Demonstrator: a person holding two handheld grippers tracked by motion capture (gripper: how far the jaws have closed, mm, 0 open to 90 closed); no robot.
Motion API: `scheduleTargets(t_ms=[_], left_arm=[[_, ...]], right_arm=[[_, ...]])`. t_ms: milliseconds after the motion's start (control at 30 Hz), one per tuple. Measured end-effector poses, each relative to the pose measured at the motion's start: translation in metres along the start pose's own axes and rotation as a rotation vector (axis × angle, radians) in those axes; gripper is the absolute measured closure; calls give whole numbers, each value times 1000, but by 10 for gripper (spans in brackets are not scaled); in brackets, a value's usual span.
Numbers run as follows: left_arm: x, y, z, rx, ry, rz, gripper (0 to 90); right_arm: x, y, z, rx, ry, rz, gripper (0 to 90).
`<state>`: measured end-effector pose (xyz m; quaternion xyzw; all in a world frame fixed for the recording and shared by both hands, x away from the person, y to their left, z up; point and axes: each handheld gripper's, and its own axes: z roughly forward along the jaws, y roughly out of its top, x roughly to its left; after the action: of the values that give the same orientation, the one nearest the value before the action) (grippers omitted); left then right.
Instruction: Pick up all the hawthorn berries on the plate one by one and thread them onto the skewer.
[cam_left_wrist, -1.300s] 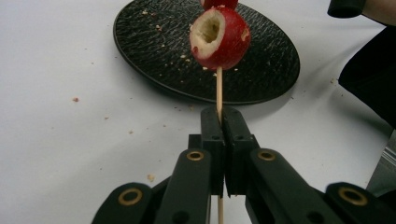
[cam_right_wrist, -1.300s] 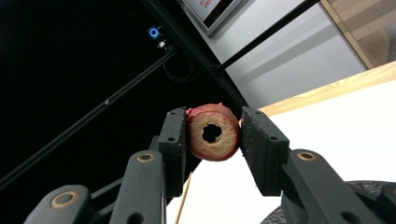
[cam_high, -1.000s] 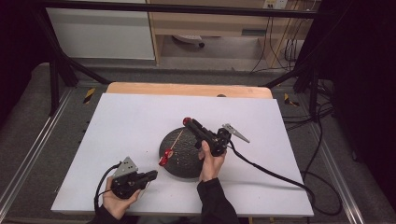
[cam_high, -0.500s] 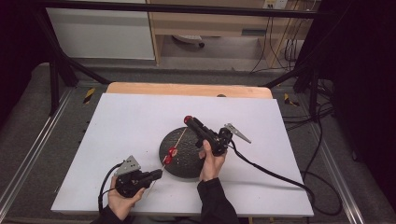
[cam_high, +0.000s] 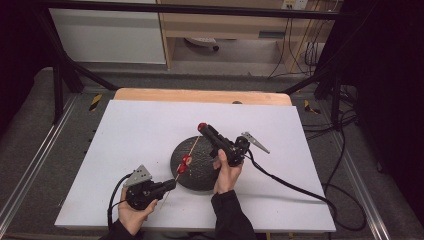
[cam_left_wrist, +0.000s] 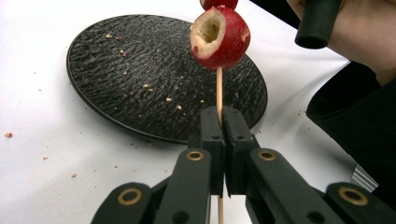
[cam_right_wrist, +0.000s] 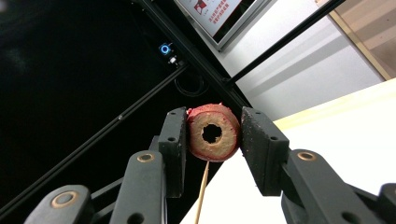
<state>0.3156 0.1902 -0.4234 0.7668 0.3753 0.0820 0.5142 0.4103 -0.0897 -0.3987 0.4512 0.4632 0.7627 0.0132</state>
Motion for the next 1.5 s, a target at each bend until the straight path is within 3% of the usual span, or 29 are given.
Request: scheduleTargets(t_ms=[633,1500], left_arm=[[-2,2,2,-13,0,-11,879],[-5,22,18,-59,-5,-90,880]], right_arm=[[1,0,0,2,7,7,623],[1,-13,-3,40,19,20,625]])
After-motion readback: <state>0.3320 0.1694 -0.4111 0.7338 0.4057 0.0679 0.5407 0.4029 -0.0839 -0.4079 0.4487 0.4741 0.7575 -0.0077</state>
